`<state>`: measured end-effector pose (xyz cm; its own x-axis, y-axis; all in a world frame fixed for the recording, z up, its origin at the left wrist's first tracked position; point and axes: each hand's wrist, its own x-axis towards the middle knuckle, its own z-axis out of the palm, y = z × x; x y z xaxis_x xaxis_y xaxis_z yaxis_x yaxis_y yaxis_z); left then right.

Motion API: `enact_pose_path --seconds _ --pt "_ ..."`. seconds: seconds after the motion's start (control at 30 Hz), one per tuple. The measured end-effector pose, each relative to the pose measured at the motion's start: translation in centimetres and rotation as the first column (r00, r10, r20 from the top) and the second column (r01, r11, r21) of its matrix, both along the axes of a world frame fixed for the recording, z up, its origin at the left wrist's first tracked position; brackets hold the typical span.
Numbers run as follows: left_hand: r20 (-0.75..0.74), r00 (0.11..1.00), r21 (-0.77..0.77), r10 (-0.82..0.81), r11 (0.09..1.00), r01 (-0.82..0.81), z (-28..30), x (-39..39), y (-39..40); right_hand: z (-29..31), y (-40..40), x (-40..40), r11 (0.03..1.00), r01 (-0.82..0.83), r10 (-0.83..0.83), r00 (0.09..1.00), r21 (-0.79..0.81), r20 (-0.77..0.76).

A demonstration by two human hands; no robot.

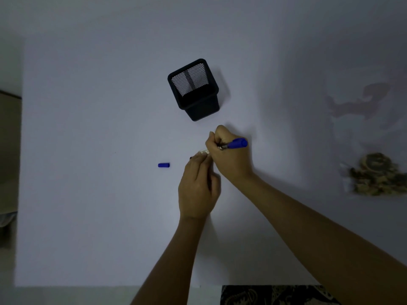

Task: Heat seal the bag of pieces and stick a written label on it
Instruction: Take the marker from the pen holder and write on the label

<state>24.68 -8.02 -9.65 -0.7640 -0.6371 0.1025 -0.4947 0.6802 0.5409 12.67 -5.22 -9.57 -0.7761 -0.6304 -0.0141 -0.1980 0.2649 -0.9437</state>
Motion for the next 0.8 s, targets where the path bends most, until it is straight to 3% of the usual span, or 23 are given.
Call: enact_pose_path --seconds 0.33,0.8 --pt "-0.012 1.0 0.015 0.0 1.0 0.001 0.1 -0.04 -0.08 0.04 -0.08 0.08 0.997 -0.059 0.06 0.998 -0.042 0.017" --pt "-0.005 1.0 -0.026 -0.013 1.0 0.013 0.05 -0.05 -0.04 -0.5 -0.02 -0.05 0.999 0.006 -0.007 1.0 -0.038 -0.015"
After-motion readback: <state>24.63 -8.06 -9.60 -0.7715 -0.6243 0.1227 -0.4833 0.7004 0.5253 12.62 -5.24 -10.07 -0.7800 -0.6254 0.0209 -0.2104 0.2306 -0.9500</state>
